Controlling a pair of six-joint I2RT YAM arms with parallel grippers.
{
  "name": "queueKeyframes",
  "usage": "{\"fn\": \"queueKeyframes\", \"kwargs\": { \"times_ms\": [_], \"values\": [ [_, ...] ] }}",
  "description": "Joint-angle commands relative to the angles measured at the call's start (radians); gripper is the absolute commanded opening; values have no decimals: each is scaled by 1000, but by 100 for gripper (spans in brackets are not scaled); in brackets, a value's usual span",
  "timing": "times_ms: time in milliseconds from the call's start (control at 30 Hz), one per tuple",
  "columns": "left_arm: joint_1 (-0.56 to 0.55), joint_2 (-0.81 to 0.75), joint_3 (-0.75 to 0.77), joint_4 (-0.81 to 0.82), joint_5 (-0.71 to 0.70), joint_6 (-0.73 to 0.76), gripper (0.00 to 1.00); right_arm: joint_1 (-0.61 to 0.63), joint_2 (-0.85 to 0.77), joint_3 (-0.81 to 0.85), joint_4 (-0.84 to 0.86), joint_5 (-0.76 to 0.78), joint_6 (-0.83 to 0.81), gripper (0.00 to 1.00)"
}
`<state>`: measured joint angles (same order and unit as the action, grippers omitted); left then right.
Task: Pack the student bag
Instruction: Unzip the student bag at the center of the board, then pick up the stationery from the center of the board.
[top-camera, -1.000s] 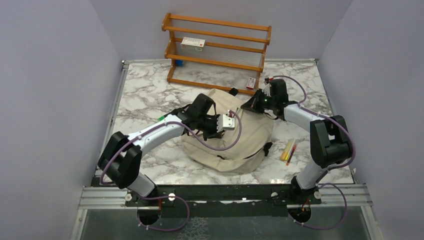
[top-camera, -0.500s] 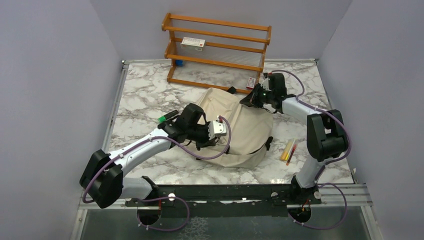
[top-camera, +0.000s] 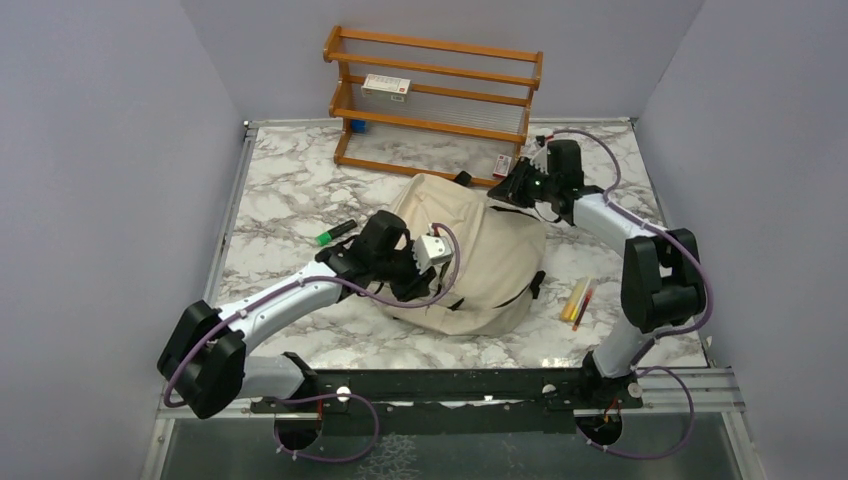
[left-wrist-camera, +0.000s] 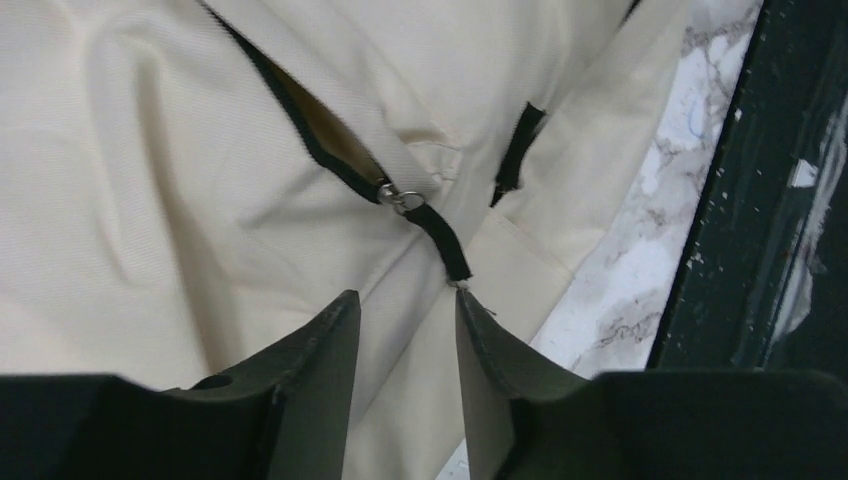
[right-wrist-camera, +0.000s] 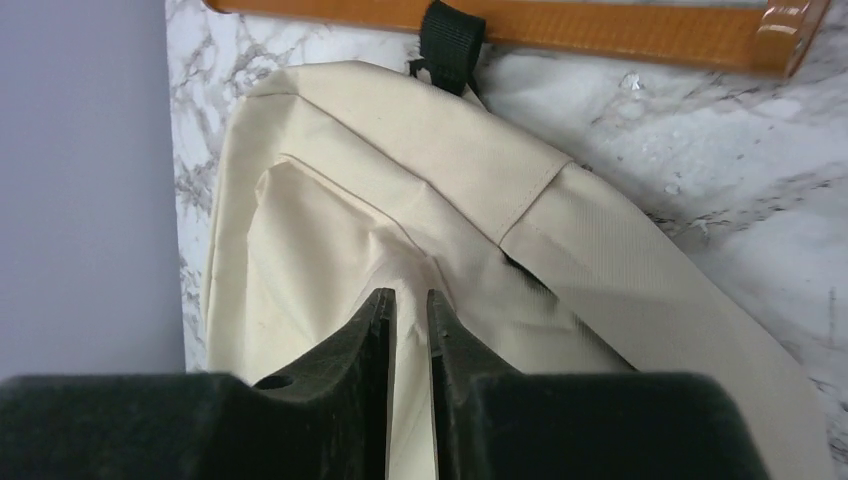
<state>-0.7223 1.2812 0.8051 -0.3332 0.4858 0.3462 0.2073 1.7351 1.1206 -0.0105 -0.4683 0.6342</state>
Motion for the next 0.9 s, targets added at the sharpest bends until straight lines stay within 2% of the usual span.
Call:
{"fn": "queueKeyframes", "kwargs": {
  "times_ms": [0,100,233,300,433,533,700,867],
  "values": [
    [-5,-112,-30,168,-175,-139,45,-16,-142,-18,-45,81,-61,25],
    [0,-190,-61,244,-372,-240,55,-16,-219,-48,-78,120,-74,29],
    [36,-297,-102,289,-612,-407,71,-17,-319,-101,-97,129,-84,31],
    [77,-324,-105,278,-685,-502,75,-17,-360,-122,-119,130,-84,31],
    [210,-296,-71,177,-678,-635,76,-17,-436,-167,-145,120,-82,31],
    [313,-242,-36,108,-648,-647,83,-17,-495,-198,-164,106,-78,31],
    [464,-105,28,43,-645,-678,88,-17,-562,-245,-198,76,-74,31],
    [536,62,100,70,-652,-540,89,-16,-614,-298,-219,59,-69,31]
  ]
}}
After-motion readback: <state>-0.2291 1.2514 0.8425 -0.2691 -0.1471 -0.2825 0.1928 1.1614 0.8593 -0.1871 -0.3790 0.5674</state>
